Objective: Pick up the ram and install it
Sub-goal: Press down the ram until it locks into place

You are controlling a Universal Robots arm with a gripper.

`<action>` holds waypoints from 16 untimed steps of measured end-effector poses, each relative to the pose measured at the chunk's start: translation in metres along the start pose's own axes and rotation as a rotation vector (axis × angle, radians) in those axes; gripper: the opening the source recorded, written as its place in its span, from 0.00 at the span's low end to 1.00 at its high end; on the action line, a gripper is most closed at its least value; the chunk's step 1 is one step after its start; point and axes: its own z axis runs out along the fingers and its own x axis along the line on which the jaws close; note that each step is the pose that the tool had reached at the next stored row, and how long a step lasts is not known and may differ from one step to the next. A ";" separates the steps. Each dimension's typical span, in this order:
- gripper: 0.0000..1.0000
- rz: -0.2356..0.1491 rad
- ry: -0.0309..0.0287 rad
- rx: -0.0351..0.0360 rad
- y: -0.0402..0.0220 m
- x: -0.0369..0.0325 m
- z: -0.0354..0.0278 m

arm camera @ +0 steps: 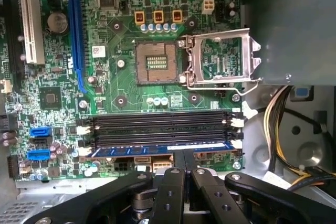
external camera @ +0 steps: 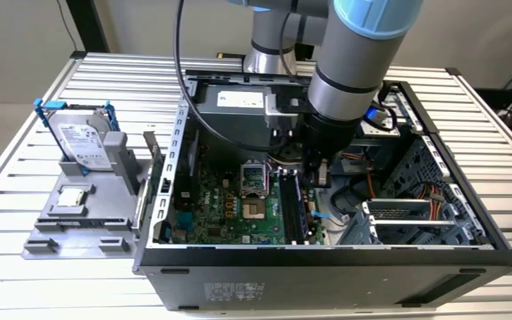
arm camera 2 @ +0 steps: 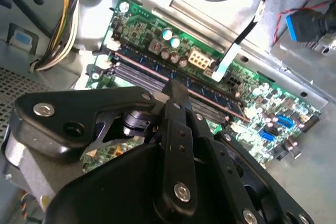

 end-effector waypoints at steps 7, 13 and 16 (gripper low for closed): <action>0.00 0.001 0.0015 -0.0020 -0.0017 0.0113 0.0081; 0.00 0.001 0.0017 -0.0021 -0.0022 0.0130 0.0151; 0.00 0.001 0.0035 -0.0024 -0.0023 0.0133 0.0199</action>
